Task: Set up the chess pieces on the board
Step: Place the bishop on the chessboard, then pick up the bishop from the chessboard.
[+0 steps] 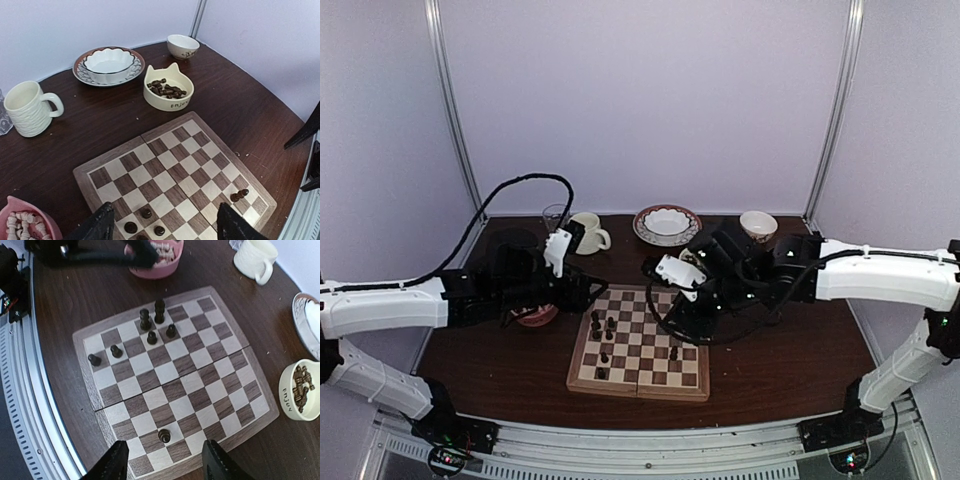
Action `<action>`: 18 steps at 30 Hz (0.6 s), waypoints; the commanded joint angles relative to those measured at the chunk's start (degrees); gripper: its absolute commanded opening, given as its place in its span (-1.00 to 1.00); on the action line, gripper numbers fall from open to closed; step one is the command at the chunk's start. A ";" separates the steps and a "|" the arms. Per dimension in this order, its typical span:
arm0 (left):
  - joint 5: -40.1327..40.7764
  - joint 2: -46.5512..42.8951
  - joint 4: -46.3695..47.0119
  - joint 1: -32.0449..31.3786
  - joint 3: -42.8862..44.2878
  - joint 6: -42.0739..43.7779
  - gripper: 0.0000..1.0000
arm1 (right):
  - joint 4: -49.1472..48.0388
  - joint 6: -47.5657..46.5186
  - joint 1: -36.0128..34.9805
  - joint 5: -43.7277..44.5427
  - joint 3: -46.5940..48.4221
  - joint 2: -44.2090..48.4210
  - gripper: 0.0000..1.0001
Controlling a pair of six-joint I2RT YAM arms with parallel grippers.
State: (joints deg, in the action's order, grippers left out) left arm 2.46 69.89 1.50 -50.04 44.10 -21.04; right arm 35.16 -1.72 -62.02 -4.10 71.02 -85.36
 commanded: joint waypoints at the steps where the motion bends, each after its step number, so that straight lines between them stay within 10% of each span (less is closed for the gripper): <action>1: -1.22 4.21 -0.43 -3.61 4.38 2.84 0.41 | -12.07 1.28 -0.39 0.65 -6.63 7.09 0.13; 10: -6.10 11.37 -2.33 -8.32 9.59 4.33 0.41 | -26.11 7.95 -0.30 6.89 -19.41 21.53 0.98; 18: -7.69 17.32 -6.08 -10.99 14.33 6.00 0.41 | -24.37 19.50 -0.30 12.71 -19.51 25.67 0.99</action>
State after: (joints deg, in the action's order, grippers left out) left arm -3.42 84.42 -3.60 -59.57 55.18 -16.75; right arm 11.70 9.21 -62.02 3.86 51.51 -62.17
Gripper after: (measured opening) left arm 0.706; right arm 0.995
